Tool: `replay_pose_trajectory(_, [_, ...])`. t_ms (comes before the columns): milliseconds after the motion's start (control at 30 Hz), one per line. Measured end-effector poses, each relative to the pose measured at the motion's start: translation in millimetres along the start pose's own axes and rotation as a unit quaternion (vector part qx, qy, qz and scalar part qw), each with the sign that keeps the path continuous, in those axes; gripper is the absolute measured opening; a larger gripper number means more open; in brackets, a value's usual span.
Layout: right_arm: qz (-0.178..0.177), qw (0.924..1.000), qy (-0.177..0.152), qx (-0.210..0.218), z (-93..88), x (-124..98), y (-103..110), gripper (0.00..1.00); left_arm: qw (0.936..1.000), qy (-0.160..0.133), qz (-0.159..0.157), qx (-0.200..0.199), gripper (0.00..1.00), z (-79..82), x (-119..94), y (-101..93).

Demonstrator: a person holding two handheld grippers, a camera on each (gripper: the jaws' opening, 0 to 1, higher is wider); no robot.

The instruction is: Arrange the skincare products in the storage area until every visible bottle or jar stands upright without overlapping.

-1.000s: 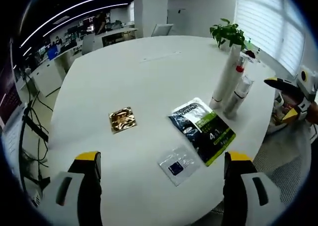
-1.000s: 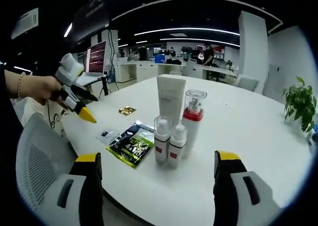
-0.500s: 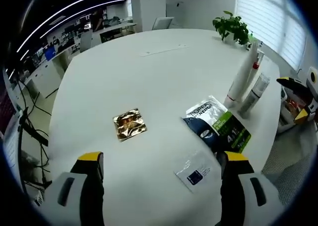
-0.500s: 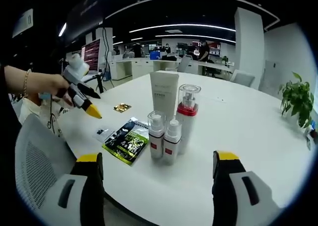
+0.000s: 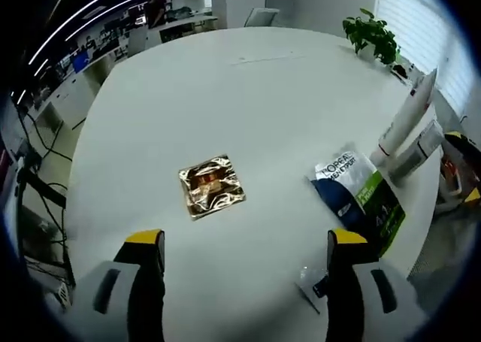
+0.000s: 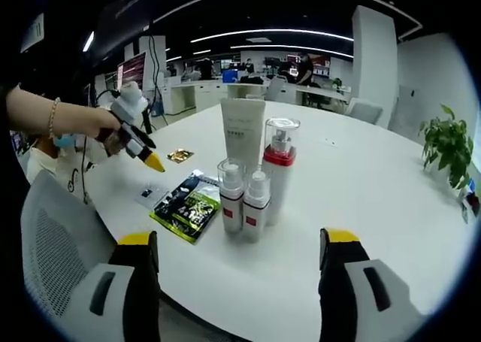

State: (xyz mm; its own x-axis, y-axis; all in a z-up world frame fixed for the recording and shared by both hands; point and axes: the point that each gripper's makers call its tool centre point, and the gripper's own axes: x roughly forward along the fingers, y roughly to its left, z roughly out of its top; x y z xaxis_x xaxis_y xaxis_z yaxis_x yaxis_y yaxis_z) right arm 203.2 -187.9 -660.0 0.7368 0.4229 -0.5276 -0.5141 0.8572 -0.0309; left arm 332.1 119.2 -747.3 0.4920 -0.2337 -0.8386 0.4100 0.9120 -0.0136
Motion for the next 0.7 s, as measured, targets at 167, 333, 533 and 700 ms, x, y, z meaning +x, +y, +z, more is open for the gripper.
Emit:
replay_pose_trajectory(167, [-0.005,1.0,0.003,0.003,-0.7,0.3,-2.4,0.88,0.9996,0.0,0.014,-0.025,0.77,5.1,16.0,17.0])
replay_pose_trajectory(333, [-0.007,0.9999,0.003,0.008,-1.2,0.3,-3.3,0.87,0.999,-0.003,0.023,-0.037,0.72,15.4,23.5,26.5])
replay_pose_trajectory(533, [-0.01,0.9999,0.006,0.011,-1.9,0.7,-4.5,0.87,0.9982,-0.004,0.034,-0.05,0.68,19.3,25.2,23.5])
replay_pose_trajectory(700, [-0.012,0.9998,0.009,0.01,-3.1,1.2,-4.9,0.87,0.9977,0.0,0.037,-0.057,0.63,22.3,30.1,25.1])
